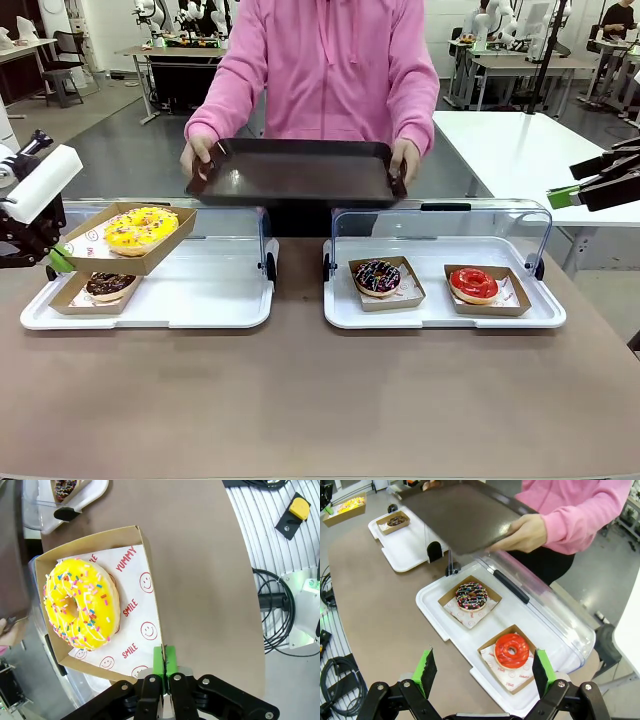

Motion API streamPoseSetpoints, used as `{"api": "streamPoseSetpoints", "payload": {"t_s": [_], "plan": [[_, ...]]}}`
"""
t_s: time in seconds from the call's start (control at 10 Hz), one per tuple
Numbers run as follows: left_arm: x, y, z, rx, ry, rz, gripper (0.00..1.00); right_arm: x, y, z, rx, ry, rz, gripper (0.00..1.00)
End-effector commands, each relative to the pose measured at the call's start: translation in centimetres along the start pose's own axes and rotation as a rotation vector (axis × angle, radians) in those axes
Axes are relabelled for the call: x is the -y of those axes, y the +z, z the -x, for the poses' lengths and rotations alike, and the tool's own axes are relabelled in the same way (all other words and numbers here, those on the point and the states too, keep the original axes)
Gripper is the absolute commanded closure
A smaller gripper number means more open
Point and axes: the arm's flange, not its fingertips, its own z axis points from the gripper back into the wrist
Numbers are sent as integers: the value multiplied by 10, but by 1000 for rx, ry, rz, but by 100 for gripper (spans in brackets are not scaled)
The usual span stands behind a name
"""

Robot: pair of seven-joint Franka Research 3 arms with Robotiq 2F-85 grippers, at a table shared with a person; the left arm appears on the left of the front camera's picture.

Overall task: Provide the desired donut to the person.
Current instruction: Place the picked Paper togo box onto the Handle tray extended by the person.

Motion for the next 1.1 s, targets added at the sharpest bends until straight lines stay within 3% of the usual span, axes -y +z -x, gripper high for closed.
{"api": "streamPoseSetpoints", "payload": {"t_s": [0.0,1.0], "plan": [[-3,0,-3,-6,6,-15,100,0,-1,1,-3,3,-4,0],[-3,0,-3,-6,6,-15,100,0,-1,1,-3,3,-4,0]]}}
